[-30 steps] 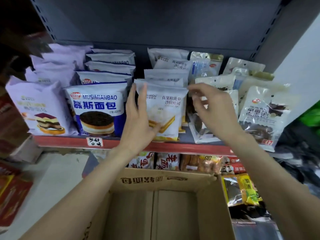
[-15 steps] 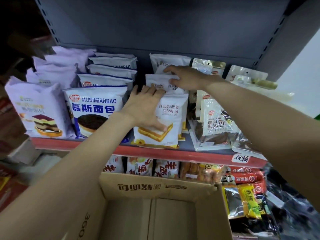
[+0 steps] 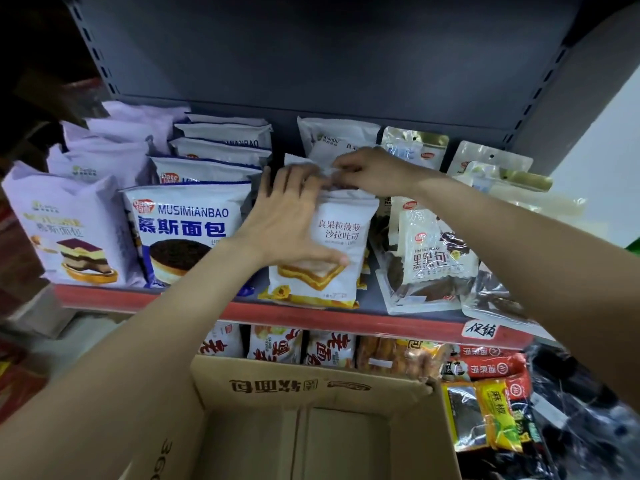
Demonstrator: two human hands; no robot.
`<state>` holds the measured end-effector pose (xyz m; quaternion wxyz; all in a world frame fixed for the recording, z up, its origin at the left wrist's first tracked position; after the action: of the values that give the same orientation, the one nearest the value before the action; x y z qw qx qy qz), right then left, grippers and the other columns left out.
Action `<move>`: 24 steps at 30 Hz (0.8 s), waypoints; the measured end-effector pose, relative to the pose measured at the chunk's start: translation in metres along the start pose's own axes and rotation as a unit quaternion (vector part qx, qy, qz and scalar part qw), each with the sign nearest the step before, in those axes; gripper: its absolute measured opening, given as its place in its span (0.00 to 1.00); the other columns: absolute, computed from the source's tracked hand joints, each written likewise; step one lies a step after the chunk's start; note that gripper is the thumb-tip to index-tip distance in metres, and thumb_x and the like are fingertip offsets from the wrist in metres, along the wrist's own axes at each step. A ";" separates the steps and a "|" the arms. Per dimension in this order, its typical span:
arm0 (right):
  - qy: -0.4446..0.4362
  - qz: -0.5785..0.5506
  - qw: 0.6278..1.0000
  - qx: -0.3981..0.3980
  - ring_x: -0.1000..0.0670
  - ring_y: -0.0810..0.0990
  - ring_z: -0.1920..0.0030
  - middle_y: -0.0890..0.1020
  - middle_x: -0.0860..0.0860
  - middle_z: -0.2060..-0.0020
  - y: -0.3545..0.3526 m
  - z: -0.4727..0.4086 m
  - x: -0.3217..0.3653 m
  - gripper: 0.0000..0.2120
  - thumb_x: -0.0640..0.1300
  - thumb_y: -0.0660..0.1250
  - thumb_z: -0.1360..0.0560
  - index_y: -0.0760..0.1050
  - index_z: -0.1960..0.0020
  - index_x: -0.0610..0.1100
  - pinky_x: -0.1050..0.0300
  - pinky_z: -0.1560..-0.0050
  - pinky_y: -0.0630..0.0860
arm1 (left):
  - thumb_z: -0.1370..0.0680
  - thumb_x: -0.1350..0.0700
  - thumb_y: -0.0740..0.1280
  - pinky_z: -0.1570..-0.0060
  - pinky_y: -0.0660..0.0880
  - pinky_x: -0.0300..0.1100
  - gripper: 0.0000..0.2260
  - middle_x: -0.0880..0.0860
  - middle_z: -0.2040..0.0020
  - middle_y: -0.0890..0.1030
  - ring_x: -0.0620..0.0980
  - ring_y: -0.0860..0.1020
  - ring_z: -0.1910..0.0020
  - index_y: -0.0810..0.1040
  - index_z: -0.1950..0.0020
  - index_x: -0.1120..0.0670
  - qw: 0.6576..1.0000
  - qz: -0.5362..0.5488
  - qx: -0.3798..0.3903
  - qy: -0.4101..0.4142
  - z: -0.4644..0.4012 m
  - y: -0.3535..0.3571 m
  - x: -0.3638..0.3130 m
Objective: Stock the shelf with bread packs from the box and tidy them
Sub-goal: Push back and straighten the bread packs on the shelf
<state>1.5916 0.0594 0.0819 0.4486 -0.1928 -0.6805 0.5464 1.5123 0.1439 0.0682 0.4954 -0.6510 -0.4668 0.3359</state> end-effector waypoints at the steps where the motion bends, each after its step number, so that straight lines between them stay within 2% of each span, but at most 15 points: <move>1: 0.001 0.011 1.000 0.021 0.49 0.74 0.50 0.79 0.46 0.53 0.003 0.002 0.001 0.13 0.45 0.58 0.20 0.77 0.46 0.38 0.61 0.58 0.63 | 0.43 0.25 0.67 0.26 0.48 0.56 0.57 0.58 0.24 0.56 0.56 0.54 0.25 0.54 0.24 0.56 1.000 0.022 0.014 -0.014 -0.004 -0.001 0.005; 3: 0.007 -0.015 0.999 0.043 0.51 0.75 0.45 0.80 0.50 0.47 0.001 0.007 0.004 0.13 0.44 0.57 0.20 0.79 0.45 0.41 0.63 0.50 0.65 | 0.41 0.24 0.65 0.25 0.43 0.53 0.60 0.55 0.22 0.48 0.52 0.46 0.23 0.43 0.22 0.55 0.997 0.026 0.069 -0.021 -0.011 0.002 0.010; 5: 0.015 -0.068 0.996 0.049 0.56 0.73 0.42 0.79 0.56 0.46 -0.007 0.010 0.004 0.11 0.43 0.58 0.21 0.79 0.46 0.49 0.66 0.40 0.65 | 0.41 0.22 0.62 0.26 0.43 0.56 0.60 0.54 0.22 0.53 0.51 0.49 0.23 0.42 0.22 0.54 0.993 0.002 0.119 -0.013 -0.014 0.010 0.011; 6: 0.012 -0.077 0.996 0.045 0.57 0.73 0.42 0.79 0.57 0.47 -0.012 0.010 0.004 0.11 0.42 0.59 0.22 0.79 0.47 0.51 0.68 0.40 0.65 | 0.41 0.22 0.60 0.26 0.44 0.57 0.58 0.54 0.24 0.57 0.51 0.52 0.24 0.45 0.22 0.53 0.992 -0.006 0.126 -0.007 -0.014 0.012 0.011; 8: 0.008 -0.048 0.999 0.002 0.58 0.74 0.44 0.80 0.54 0.47 -0.028 0.006 0.000 0.12 0.39 0.59 0.22 0.80 0.46 0.46 0.77 0.48 0.64 | 0.39 0.22 0.59 0.27 0.45 0.60 0.52 0.52 0.26 0.62 0.52 0.56 0.26 0.51 0.23 0.49 0.992 -0.018 0.127 0.010 -0.014 0.013 0.008; 9: 0.014 -0.023 0.999 -0.039 0.56 0.75 0.44 0.80 0.52 0.45 -0.038 0.002 -0.005 0.13 0.38 0.59 0.22 0.80 0.44 0.44 0.77 0.51 0.65 | 0.37 0.22 0.58 0.27 0.46 0.61 0.49 0.52 0.27 0.62 0.52 0.57 0.27 0.52 0.23 0.47 0.992 -0.024 0.125 0.018 -0.013 0.013 0.006; 11: 0.036 0.028 0.995 -0.091 0.49 0.76 0.41 0.79 0.48 0.40 -0.050 -0.011 -0.021 0.15 0.37 0.59 0.22 0.77 0.38 0.43 0.68 0.46 0.68 | 0.36 0.22 0.56 0.28 0.48 0.61 0.46 0.53 0.27 0.63 0.54 0.58 0.28 0.53 0.24 0.44 0.992 -0.038 0.118 0.025 -0.010 0.013 0.004; 13: 0.068 0.074 0.993 -0.069 0.44 0.75 0.38 0.75 0.44 0.36 -0.045 -0.028 -0.039 0.17 0.41 0.61 0.21 0.72 0.33 0.43 0.58 0.39 0.70 | 0.36 0.22 0.55 0.28 0.50 0.60 0.45 0.53 0.27 0.63 0.55 0.60 0.29 0.53 0.24 0.42 0.992 -0.046 0.112 0.023 -0.008 0.014 0.004; 14: 0.088 0.089 0.991 -0.045 0.43 0.74 0.37 0.74 0.44 0.34 -0.040 -0.035 -0.046 0.18 0.43 0.61 0.21 0.69 0.31 0.43 0.56 0.38 0.69 | 0.36 0.22 0.54 0.28 0.51 0.59 0.44 0.53 0.27 0.63 0.55 0.60 0.29 0.54 0.24 0.42 0.993 -0.046 0.108 0.021 -0.008 0.013 0.004; 19: 0.140 0.107 0.984 0.016 0.43 0.69 0.33 0.68 0.43 0.30 -0.022 -0.052 -0.055 0.27 0.53 0.61 0.22 0.62 0.27 0.44 0.54 0.36 0.67 | 0.36 0.22 0.54 0.28 0.51 0.58 0.44 0.53 0.28 0.65 0.54 0.60 0.29 0.55 0.25 0.42 0.993 -0.043 0.103 0.024 -0.009 0.013 0.006; 22: 0.124 0.100 0.987 0.015 0.45 0.71 0.36 0.72 0.46 0.33 -0.030 -0.047 -0.044 0.23 0.55 0.61 0.23 0.69 0.32 0.45 0.57 0.41 0.67 | 0.36 0.22 0.56 0.28 0.49 0.60 0.45 0.53 0.28 0.64 0.55 0.59 0.29 0.57 0.25 0.44 0.995 -0.036 0.089 0.032 -0.009 0.011 0.005; 24: 0.101 0.060 0.993 0.028 0.47 0.72 0.37 0.74 0.48 0.35 -0.033 -0.037 -0.030 0.19 0.54 0.59 0.22 0.73 0.35 0.46 0.57 0.42 0.66 | 0.37 0.22 0.58 0.28 0.45 0.63 0.46 0.56 0.26 0.58 0.56 0.54 0.26 0.58 0.25 0.46 0.997 -0.032 0.062 0.037 -0.010 0.006 0.004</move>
<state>1.6454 0.0469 0.0999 0.4870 -0.2748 -0.6036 0.5684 1.5246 0.1437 0.0650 0.5621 -0.6155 -0.4476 0.3238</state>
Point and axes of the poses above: each hand's wrist, its own z-axis away from the middle knuckle, its own y-axis out of the palm, x = y × z, the point moved 9 cm from there along -z, towards the middle knuckle
